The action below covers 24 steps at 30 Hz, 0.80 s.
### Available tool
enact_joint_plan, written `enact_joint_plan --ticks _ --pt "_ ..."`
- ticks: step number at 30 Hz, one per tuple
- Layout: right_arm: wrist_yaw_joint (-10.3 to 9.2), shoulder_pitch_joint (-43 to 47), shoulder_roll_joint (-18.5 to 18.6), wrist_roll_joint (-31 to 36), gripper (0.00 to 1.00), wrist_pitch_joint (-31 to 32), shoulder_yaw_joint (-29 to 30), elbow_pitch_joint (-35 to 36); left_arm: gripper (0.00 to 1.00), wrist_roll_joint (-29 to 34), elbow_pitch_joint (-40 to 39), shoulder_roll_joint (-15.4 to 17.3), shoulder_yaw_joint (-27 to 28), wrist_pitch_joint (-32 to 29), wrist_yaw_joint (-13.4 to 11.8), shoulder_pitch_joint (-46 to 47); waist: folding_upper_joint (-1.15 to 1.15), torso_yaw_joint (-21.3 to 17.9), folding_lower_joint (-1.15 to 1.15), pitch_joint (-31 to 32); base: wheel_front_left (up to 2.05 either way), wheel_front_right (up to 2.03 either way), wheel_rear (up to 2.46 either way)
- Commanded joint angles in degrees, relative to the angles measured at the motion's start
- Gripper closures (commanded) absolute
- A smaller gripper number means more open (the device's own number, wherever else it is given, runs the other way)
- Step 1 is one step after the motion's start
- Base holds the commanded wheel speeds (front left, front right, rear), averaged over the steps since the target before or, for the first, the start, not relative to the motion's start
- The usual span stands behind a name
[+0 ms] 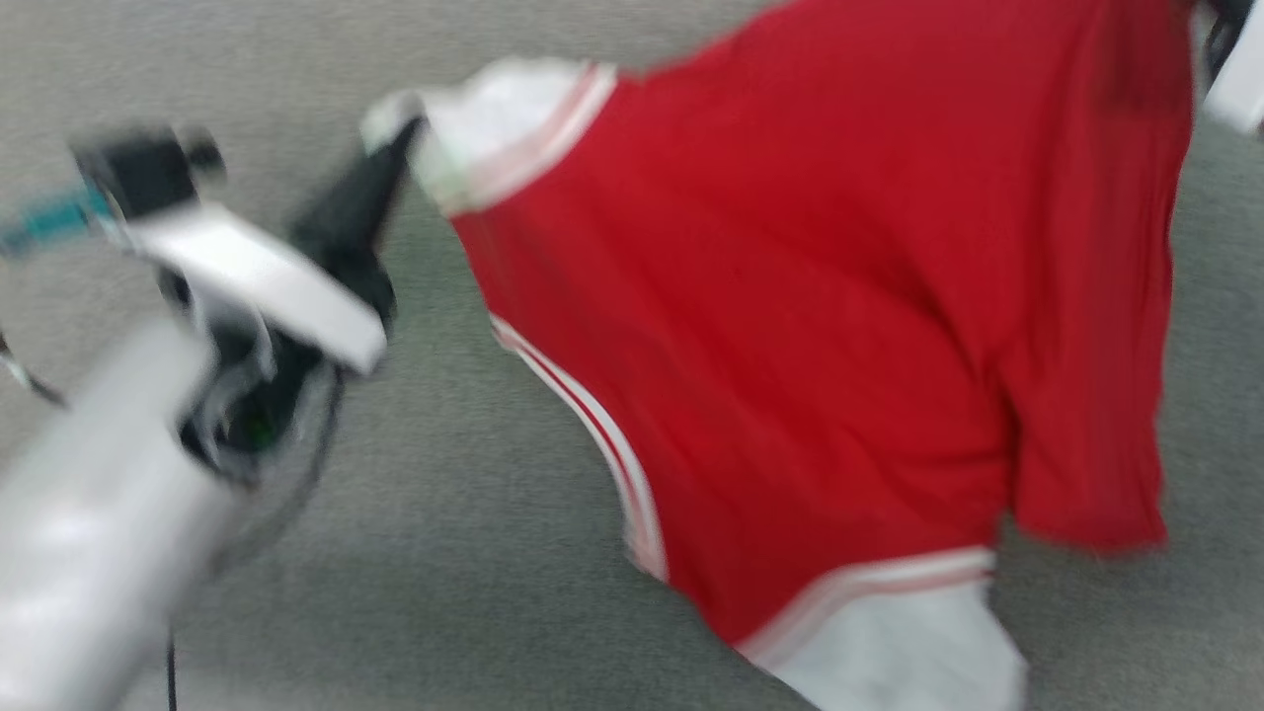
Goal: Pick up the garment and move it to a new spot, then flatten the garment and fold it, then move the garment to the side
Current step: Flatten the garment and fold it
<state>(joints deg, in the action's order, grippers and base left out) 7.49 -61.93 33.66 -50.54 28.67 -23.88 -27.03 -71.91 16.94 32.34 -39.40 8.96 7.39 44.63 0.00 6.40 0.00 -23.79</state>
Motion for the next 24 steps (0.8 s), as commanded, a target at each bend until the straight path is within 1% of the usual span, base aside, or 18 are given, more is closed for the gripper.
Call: enact_joint_plan --ticks 1,8,13,15,18,20,21,23,24 --pt "0.00 -1.82 -1.01 0.40 1.00 -1.56 1.12 -1.49 1.00 0.09 1.81 -0.49 1.18 -0.47 -0.06 3.84 0.00 -1.52 0.00 -0.34 0.00 0.00 0.00" --pt "0.00 -12.75 -5.14 3.69 1.00 -9.97 8.55 -10.73 1.00 -0.49 14.31 -4.15 6.11 -1.41 -0.17 24.42 0.00 -4.89 0.00 -3.60 0.00 0.00 0.00" --pt "-0.01 -22.15 -9.35 7.40 1.00 -16.61 13.35 -18.15 1.00 -1.03 24.13 -5.15 10.00 -0.20 -0.20 39.12 0.00 -7.29 0.00 -6.11 0.00 0.00 0.00" --pt "-0.03 -25.79 -10.16 9.50 1.00 -19.29 14.59 -20.74 1.00 -1.50 26.94 -5.64 11.51 0.68 -0.09 44.58 0.00 -7.84 0.00 -6.85 0.00 0.00 0.00" --pt "-0.09 -30.74 -11.27 11.97 1.00 -22.35 16.07 -24.37 1.00 -1.27 29.91 -5.55 12.75 1.88 -0.02 51.76 0.00 -8.38 0.00 -7.61 0.00 0.00 0.00" --pt "-0.16 -33.44 -11.78 13.28 1.00 -23.68 16.58 -26.68 1.00 -1.93 31.00 -6.19 13.36 1.87 0.01 55.20 0.00 -8.44 0.00 -8.04 0.00 0.00 0.00" --pt "-0.16 -34.07 -12.17 13.82 1.00 -23.73 16.52 -27.78 1.00 -2.72 31.22 -6.72 13.26 0.93 -0.05 55.97 0.00 -8.41 0.00 -8.14 0.00 0.00 0.00" --pt "-0.15 -35.08 -12.63 14.85 1.00 -24.06 16.03 -29.31 1.00 -3.11 30.21 -6.75 12.43 0.09 -0.03 56.51 0.00 -8.21 0.00 -8.38 0.00 0.00 0.00" --pt "-0.15 -35.15 -12.82 15.07 1.00 -23.78 15.72 -29.99 1.00 -4.33 29.92 -6.73 12.73 -0.17 -0.02 55.90 0.00 -8.07 0.00 -8.57 0.00 0.00 0.00"
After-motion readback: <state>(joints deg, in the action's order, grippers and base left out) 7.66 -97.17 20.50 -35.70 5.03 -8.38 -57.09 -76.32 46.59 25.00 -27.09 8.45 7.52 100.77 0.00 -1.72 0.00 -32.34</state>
